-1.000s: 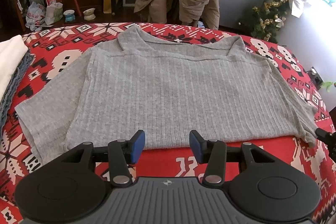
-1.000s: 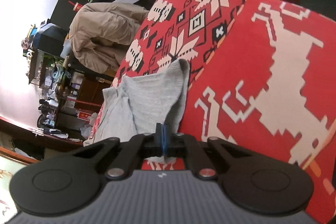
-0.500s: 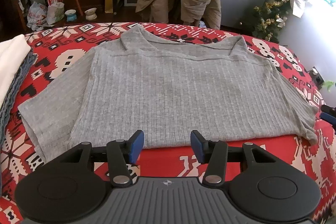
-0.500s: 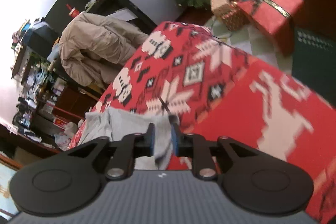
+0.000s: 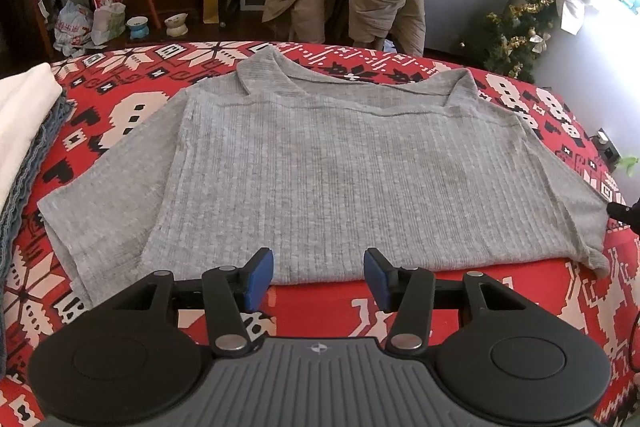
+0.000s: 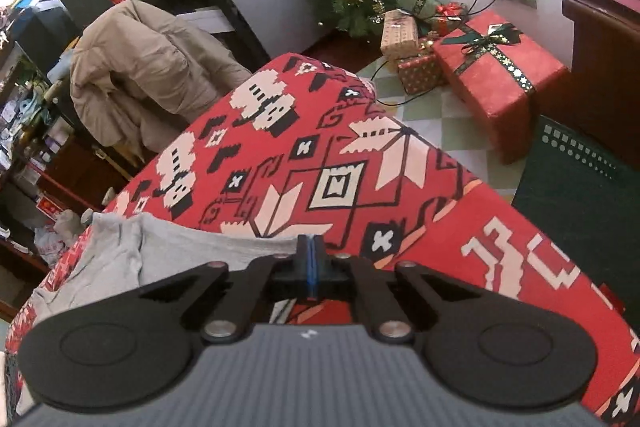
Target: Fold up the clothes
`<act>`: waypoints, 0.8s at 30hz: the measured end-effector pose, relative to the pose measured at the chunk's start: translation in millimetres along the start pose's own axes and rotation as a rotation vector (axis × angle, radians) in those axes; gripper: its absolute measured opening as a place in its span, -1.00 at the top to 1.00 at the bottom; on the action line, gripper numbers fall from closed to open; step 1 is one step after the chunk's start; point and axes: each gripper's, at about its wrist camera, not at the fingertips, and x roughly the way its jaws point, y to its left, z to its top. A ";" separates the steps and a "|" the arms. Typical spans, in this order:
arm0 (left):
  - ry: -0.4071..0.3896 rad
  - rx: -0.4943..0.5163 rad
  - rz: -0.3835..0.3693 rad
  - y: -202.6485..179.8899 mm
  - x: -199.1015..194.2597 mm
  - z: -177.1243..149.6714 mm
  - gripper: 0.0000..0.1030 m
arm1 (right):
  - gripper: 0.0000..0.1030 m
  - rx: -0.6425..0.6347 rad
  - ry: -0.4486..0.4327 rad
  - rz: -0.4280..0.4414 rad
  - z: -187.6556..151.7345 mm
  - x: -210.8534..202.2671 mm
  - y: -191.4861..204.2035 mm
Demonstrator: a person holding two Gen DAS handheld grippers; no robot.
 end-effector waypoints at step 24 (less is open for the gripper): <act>-0.023 -0.032 0.024 20.4 -7.1 -4.8 0.04 | 0.82 -0.111 0.081 0.133 -49.6 -29.4 28.0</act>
